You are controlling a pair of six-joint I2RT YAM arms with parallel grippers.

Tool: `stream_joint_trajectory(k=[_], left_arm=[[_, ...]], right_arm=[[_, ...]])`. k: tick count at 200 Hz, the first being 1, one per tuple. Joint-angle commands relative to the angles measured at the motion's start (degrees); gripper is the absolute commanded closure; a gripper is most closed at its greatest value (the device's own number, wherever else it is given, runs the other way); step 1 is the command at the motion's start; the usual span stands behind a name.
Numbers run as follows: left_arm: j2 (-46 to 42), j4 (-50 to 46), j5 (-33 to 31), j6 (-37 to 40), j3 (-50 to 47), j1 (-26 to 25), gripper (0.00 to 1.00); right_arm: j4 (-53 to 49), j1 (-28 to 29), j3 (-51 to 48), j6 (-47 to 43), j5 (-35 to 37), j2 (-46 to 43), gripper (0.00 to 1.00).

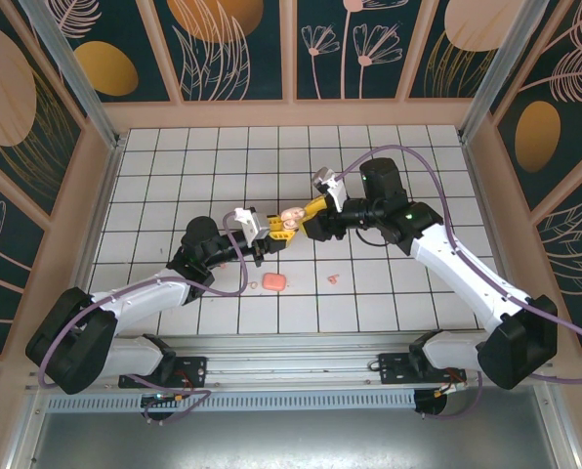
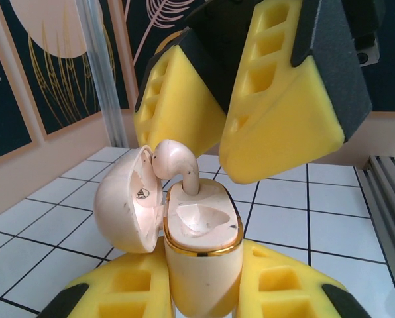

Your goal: Insert the wireless bluetooth earbuds into the charging case

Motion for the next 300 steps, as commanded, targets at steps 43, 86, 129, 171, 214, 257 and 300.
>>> stream_joint_trajectory(k=[43,86,129,171,214,257,300], left_arm=[[-0.56,-0.27,-2.14,0.89,0.61,-0.22,0.95],[-0.84,-0.79,-2.62,1.15,0.57,-0.22,0.95],[-0.98,-1.42,-2.78,1.59,0.75,-0.22,0.95],[-0.98,-1.44,-2.59,1.59,0.92,-0.25,0.95],[-0.98,-1.42,-2.29,1.53,0.90,-0.23,0.95],[-1.25,-1.77,-2.38,1.68,0.91,-0.24,0.95],[-1.38,-1.97,-2.31,1.89,0.92,-0.25,0.95]], right_arm=[[4.09,-0.06,1.36,4.81,0.62,-2.79,0.39],[4.43,-0.40,1.17,8.16,1.54,-3.50,0.38],[4.37,-3.56,0.71,13.26,-1.73,-4.35,0.58],[1.45,-3.92,2.10,16.76,-4.86,-1.32,0.65],[1.88,-3.87,2.69,18.65,-7.60,1.74,0.68],[3.24,-3.86,2.56,18.99,-9.38,3.33,0.71],[3.73,-3.83,2.56,18.76,-9.61,4.27,0.72]])
